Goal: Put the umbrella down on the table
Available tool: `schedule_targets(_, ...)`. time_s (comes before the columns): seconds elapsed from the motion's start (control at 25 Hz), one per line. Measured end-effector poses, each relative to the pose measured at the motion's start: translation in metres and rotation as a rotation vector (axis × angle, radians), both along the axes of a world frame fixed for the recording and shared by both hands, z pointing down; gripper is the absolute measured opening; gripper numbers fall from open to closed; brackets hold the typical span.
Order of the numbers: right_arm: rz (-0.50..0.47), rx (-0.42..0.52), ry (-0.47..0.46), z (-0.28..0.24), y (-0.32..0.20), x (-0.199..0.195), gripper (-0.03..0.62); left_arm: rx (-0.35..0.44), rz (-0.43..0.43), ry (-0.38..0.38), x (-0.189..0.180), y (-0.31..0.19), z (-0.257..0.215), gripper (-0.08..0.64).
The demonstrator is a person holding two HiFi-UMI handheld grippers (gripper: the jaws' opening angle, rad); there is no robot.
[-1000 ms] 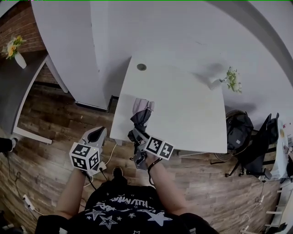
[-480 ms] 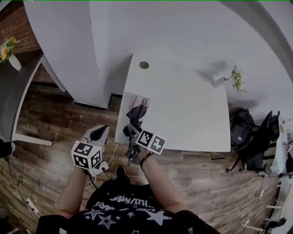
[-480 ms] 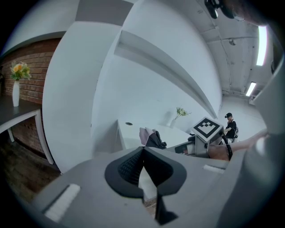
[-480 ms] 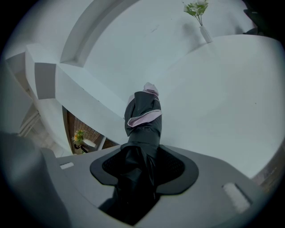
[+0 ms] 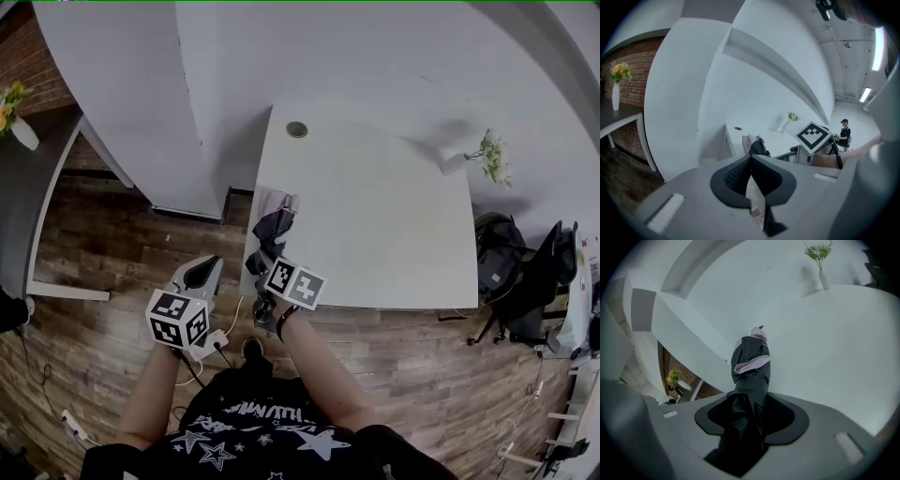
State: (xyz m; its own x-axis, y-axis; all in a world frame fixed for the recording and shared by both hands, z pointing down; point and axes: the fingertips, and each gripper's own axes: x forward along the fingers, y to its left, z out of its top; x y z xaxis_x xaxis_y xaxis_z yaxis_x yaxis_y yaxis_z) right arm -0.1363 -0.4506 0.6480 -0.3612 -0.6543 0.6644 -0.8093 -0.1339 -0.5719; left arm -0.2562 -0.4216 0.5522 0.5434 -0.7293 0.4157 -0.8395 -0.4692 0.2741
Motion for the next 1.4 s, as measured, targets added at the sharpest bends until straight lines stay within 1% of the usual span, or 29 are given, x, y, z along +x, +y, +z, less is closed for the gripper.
schedule_targets(0.12,-0.015,-0.008,0.062,0.004,-0.001,-0.001,0.224,-0.006,0.0,0.003,-0.001,-0.002,0.002,0.003)
schedule_targets(0.56,0.011,-0.032,0.16,0.009,-0.001,-0.007,0.236,-0.02,0.001,0.01,-0.004,-0.002,0.008,0.003)
schedule_targets(0.84,-0.022,-0.034,0.131,0.009,0.001,-0.008,0.261,-0.026,-0.005,0.018,-0.004,0.005,0.012,0.003)
schedule_targets(1.0,-0.044,-0.033,0.137,0.006,0.006,-0.005,0.279,-0.024,-0.012,0.017,-0.005,0.007,0.011,0.003)
schedule_targets(1.4,-0.084,-0.013,0.131,-0.003,0.015,0.004,0.281,-0.009,-0.027,0.018,0.003,0.014,0.006,0.003)
